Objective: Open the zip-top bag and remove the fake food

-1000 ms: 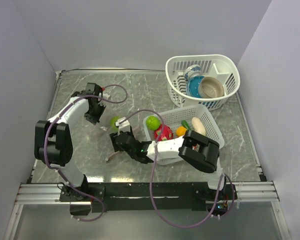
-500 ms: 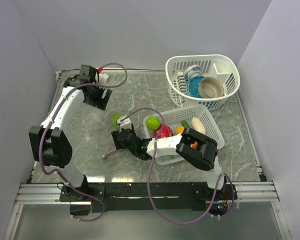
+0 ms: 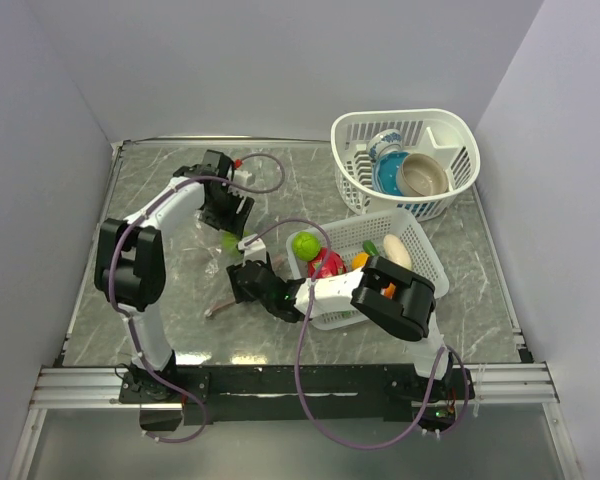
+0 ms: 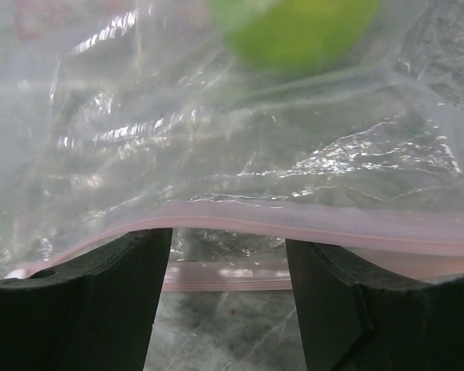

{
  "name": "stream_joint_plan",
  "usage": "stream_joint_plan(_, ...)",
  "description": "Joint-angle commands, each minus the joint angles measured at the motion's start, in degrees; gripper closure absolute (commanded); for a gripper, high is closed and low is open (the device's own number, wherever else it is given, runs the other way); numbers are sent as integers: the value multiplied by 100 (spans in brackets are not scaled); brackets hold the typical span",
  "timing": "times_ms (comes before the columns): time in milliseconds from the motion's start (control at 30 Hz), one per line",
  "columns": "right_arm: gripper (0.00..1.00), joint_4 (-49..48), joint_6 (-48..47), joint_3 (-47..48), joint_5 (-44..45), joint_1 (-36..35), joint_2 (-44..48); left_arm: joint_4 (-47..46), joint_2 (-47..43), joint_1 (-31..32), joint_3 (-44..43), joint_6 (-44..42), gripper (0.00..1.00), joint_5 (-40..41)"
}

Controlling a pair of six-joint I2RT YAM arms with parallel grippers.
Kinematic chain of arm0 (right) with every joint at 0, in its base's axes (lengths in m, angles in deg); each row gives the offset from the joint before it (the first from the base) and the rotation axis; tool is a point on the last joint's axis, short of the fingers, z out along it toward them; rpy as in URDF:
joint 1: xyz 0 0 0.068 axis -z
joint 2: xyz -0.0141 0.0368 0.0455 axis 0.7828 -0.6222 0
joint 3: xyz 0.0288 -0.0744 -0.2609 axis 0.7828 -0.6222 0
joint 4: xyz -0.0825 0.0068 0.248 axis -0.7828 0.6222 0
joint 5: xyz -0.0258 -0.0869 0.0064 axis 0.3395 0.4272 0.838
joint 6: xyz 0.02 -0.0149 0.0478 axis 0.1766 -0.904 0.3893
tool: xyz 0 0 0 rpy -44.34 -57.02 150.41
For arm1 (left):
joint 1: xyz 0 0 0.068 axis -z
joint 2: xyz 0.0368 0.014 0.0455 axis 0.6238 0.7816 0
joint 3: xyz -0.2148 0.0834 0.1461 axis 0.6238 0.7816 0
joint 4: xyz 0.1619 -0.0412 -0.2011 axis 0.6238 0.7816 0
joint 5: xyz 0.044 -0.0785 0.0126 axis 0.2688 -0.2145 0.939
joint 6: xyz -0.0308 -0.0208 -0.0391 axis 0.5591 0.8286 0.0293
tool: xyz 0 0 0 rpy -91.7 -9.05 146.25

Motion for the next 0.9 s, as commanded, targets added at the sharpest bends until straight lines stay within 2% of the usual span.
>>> stream_joint_plan(0, 33, -20, 96, 2, 43, -1, 202, -618, -3, -28, 354, -82, 27, 689)
stream_joint_plan(167, 33, 76, 104, 134, 69, -10, 158, -767, 102, -11, 635, -55, 31, 566)
stream_joint_plan(367, 19, 120, -1, 309, 183, -1, 105, -1031, 471, 60, 918, -99, 34, 654)
stream_joint_plan(500, 17, 138, -54, 459, 201, 8, 35, -1040, 682, 69, 839, -134, 34, 592)
stream_joint_plan(700, 16, 120, -106, 643, 157, -1, -53, -917, 1297, 60, 330, -126, 30, 583)
stream_joint_plan(867, 15, 103, -106, 670, 183, -1, -97, -873, 1474, 69, 372, -99, 23, 443)
